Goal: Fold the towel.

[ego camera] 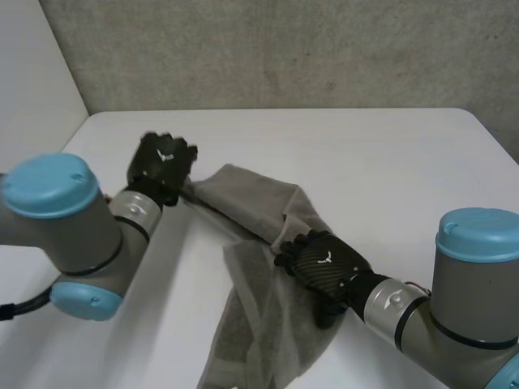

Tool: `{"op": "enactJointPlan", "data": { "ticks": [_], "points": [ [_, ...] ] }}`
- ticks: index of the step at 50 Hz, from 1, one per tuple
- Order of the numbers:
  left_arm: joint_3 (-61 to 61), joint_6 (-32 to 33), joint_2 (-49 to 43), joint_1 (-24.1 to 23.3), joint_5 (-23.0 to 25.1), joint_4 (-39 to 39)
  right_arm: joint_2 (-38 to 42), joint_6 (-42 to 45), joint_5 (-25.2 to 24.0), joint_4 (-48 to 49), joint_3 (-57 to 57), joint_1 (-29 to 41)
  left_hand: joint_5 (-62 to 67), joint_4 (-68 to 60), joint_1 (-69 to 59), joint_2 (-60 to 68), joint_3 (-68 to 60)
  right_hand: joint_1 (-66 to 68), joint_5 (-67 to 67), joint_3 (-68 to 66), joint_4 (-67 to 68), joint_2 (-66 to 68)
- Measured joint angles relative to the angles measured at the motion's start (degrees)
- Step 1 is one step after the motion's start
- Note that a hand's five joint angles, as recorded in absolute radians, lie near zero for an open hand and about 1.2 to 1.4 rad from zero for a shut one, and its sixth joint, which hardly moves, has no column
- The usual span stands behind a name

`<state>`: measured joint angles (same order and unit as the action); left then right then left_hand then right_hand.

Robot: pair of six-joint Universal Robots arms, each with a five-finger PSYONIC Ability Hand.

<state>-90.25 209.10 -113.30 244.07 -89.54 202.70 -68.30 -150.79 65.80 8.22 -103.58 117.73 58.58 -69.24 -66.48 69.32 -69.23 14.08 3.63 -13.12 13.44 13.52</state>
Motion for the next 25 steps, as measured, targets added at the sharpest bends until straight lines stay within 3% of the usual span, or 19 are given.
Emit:
{"op": "enactJointPlan", "data": {
  "ticks": [12, 18, 20, 21, 25],
  "points": [
    [-1.95, -2.88, 12.45, 0.03, 0.16, -7.18, 1.98, 0.11, -4.68, 8.51, -0.46, 5.52, 0.5, -0.45, -0.81, 0.4, -0.4, 2.19, 3.07, -3.41, 2.82, 2.16],
    [-1.72, -5.22, 14.53, 0.87, 0.11, -8.7, 4.27, 0.21, -5.47, 9.1, 0.61, 8.05, 0.52, -0.46, -0.81, 0.41, -0.4, 25.28, 23.26, -25.32, 24.95, 25.67],
    [-1.66, -5.69, 14.89, 1.09, 0.1, -8.87, 5.0, 0.24, -5.39, 9.07, 1.11, 8.36, 0.52, -0.46, -0.81, 0.42, -0.4, 27.38, 25.89, -28.11, 27.74, 27.98],
    [-1.6, -6.03, 15.18, 1.3, 0.08, -8.99, 5.39, 0.26, -5.31, 9.05, 1.39, 8.45, 0.52, -0.46, -0.81, 0.42, -0.4, 42.18, 40.8, -43.14, 42.9, 43.1],
    [-1.45, -6.57, 15.78, 2.47, 0.03, -9.13, 5.85, -0.17, -4.68, 8.94, 2.68, 8.16, 0.58, -0.46, -0.81, 0.42, -0.4, 45.78, 48.35, -54.19, 54.05, 53.4]
  ]
}}
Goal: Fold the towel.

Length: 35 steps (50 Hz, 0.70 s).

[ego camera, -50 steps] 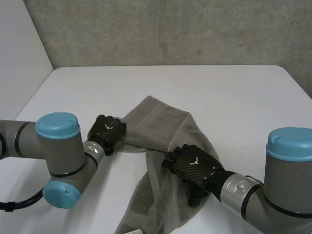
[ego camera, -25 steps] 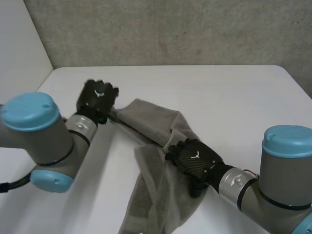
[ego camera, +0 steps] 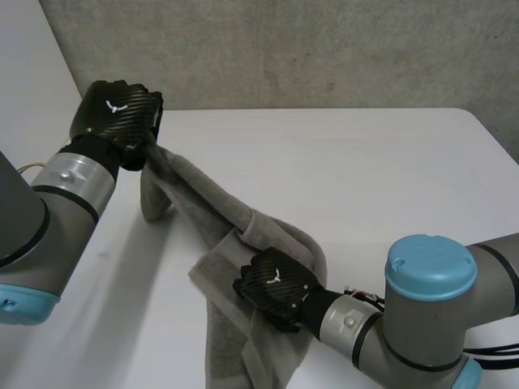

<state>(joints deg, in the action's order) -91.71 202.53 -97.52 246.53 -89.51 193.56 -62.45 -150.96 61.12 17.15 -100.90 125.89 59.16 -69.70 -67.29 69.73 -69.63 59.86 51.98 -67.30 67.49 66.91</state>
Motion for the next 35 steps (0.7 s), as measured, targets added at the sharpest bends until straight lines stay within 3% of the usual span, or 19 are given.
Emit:
{"op": "enactJointPlan", "data": {
  "ticks": [6, 11, 17, 22, 30, 32, 35],
  "points": [
    [-0.06, -0.05, 0.24, 1.49, -0.04, -0.14, -3.72, -2.97, 2.3, 0.53, 1.09, -3.93, 0.0, 0.0, -0.42, 0.0, 0.0, 0.0, 0.08, -0.5, 0.81, 0.02],
    [-0.29, -0.01, 0.72, 2.85, -0.02, -1.27, -11.82, -11.0, 5.06, 2.17, 2.09, -12.77, 0.0, -0.01, -0.51, 0.0, 0.0, 0.0, 0.27, -0.5, 0.83, 0.02],
    [-0.56, -0.24, 1.21, 3.03, 0.09, -3.02, -15.23, -18.58, 7.01, 2.47, 3.61, -18.94, 0.01, -0.01, -0.51, 0.0, 0.0, 0.0, 0.34, -0.5, 0.83, 0.02],
    [-1.12, -0.56, 1.21, 2.51, 0.18, -4.99, -13.39, -25.76, 11.21, 2.2, 6.32, -24.02, 0.02, -0.01, -0.51, 0.0, 0.0, 0.0, 0.36, -0.63, 0.85, 0.02],
    [-2.53, -0.81, -1.1, 1.68, 0.21, -7.11, -4.04, -27.87, 16.86, -0.59, 11.47, -27.36, 0.14, -0.01, -0.51, 0.0, 0.0, -0.38, 0.06, 0.48, 0.29, -1.04],
    [-2.83, -0.84, -2.23, 1.36, 0.15, -7.29, -1.62, -27.1, 17.87, -1.88, 12.7, -27.62, 0.14, -0.02, -0.51, 0.0, 0.0, -3.93, -5.92, 11.14, -10.35, -10.96],
    [-3.13, -0.89, -3.55, 1.09, 0.08, -7.39, -0.43, -26.24, 18.65, -2.91, 13.69, -28.02, 0.14, -0.02, -0.51, 0.0, 0.0, -24.42, -25.46, 30.91, -30.89, -30.62]
  ]
}}
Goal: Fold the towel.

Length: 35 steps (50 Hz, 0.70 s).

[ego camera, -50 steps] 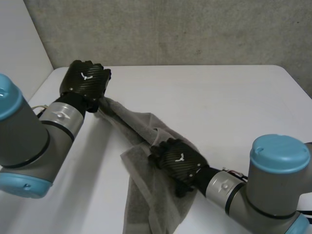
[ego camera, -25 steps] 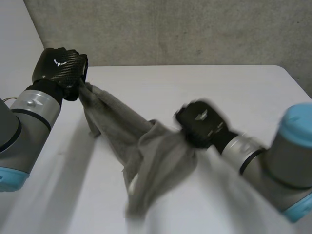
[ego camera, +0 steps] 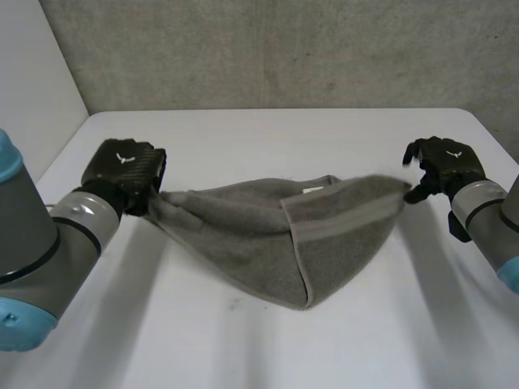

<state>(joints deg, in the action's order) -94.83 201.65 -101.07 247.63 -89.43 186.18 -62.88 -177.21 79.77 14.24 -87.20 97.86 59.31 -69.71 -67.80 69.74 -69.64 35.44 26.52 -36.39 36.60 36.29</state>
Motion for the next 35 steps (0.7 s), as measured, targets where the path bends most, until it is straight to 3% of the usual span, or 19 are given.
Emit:
{"op": "enactJointPlan", "data": {
  "ticks": [1, 2, 6, 9, 13, 18, 24, 35],
  "points": [
    [0.0, 0.0, 0.0, 0.0, 0.0, 0.0, 0.0, 0.0, 0.0, 0.0, 0.0, 0.0, 0.0, 0.0, 0.0, 0.0, 0.0, 0.0, 0.0, 0.0, 0.0, 0.0],
    [-0.28, -0.16, -0.91, -0.16, -0.06, -0.03, 0.02, 1.24, 0.52, -0.97, 0.65, -0.67, 0.0, 0.0, 0.0, 0.0, 0.0, -19.25, -19.38, 19.86, -19.98, -19.9],
    [-0.73, -0.61, -1.39, -0.24, -0.05, -0.04, -1.64, 4.42, -0.24, -1.97, 0.46, -1.25, 0.0, 0.0, 0.0, 0.0, 0.0, -21.52, -22.34, 23.98, -23.31, -22.81],
    [-1.02, -0.95, -1.41, -0.24, -0.03, -0.04, -2.96, 6.99, -1.48, -2.44, -0.11, -1.34, 0.0, 0.0, 0.0, 0.0, 0.0, -21.52, -22.41, 24.16, -23.38, -22.85],
    [-1.81, -1.97, -1.07, -0.52, 0.02, -0.26, -5.88, 17.84, -9.79, -4.64, -2.26, 1.69, 0.0, -0.01, 0.0, 0.0, 0.0, -21.52, -22.41, 24.16, -23.38, -22.84],
    [-3.16, -2.72, -0.66, -1.4, -0.01, -0.53, -5.18, 25.78, -16.59, -8.42, -1.22, 7.59, 0.0, 0.0, 0.0, 0.0, 0.0, -21.52, -22.43, 24.16, -23.38, -22.84],
    [-5.56, -2.9, -0.52, -2.01, -0.04, -0.54, 0.95, 29.28, -18.91, -13.12, 5.88, 13.82, 0.0, -0.01, 0.0, 0.01, 0.0, -21.51, -22.41, 24.02, -23.31, -22.82],
    [-7.37, -2.82, -0.64, -1.59, -0.11, -0.54, 12.97, 34.96, -18.03, -14.85, 19.42, 18.19, 0.0, -0.01, 0.0, 0.01, 0.0, -14.58, -16.17, 15.39, -15.78, -16.12]
  ]
}}
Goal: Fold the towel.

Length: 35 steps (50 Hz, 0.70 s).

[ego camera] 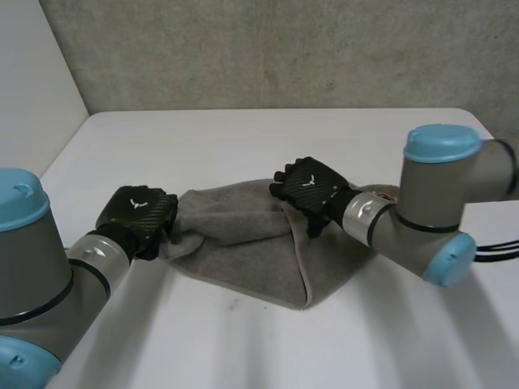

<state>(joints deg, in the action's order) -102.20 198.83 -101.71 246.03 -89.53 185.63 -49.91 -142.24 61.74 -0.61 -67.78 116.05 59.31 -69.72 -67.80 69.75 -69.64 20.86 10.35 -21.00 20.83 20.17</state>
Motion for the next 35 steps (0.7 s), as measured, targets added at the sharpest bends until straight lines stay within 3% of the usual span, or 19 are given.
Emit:
{"op": "enactJointPlan", "data": {
  "ticks": [6, 19, 20, 21, 24, 28, 35],
  "points": [
    [-0.07, 0.0, 0.05, 0.23, -0.02, -0.01, 7.5, 1.62, 0.74, -0.83, 7.57, 0.31, 0.0, 0.0, 0.0, 0.0, 0.0, 1.13, 1.41, -1.02, 1.15, 0.51],
    [0.15, 0.07, 0.18, 0.21, -0.02, 0.07, 13.45, 2.22, 1.85, -3.72, 13.85, 0.24, 0.0, 0.0, 0.0, 0.0, 0.0, 5.88, 5.33, -5.78, 5.94, 5.64],
    [0.15, 0.07, 0.17, 0.22, -0.01, 0.07, 13.74, 2.24, 2.07, -3.71, 14.39, 0.25, 0.0, 0.0, 0.0, 0.0, 0.0, 25.26, 22.84, -24.14, 24.28, 26.21],
    [0.16, 0.07, 0.16, 0.24, -0.01, 0.07, 13.58, 2.18, 2.14, -3.61, 14.51, 0.28, 0.0, 0.0, 0.0, 0.0, 0.0, 31.32, 29.05, -30.5, 30.63, 31.73],
    [0.2, 0.07, 0.13, 0.29, -0.03, 0.08, 11.18, 1.36, 2.87, -2.68, 14.14, 0.37, 0.0, 0.0, 0.0, 0.0, 0.0, 38.58, 40.24, -45.7, 46.1, 46.78],
    [0.33, 0.07, 0.14, 0.35, -0.12, 0.11, 6.89, -0.6, 4.27, -0.83, 12.32, 0.24, 0.0, 0.0, 0.0, 0.0, 0.0, 38.57, 40.26, -46.6, 47.4, 47.02],
    [1.25, 0.05, 1.95, 1.38, -0.22, 0.04, -7.6, -6.42, 7.24, 3.61, 2.7, -1.53, 0.0, 0.0, 0.0, 0.0, 0.0, 38.57, 40.26, -46.89, 47.49, 47.01]
  ]
}}
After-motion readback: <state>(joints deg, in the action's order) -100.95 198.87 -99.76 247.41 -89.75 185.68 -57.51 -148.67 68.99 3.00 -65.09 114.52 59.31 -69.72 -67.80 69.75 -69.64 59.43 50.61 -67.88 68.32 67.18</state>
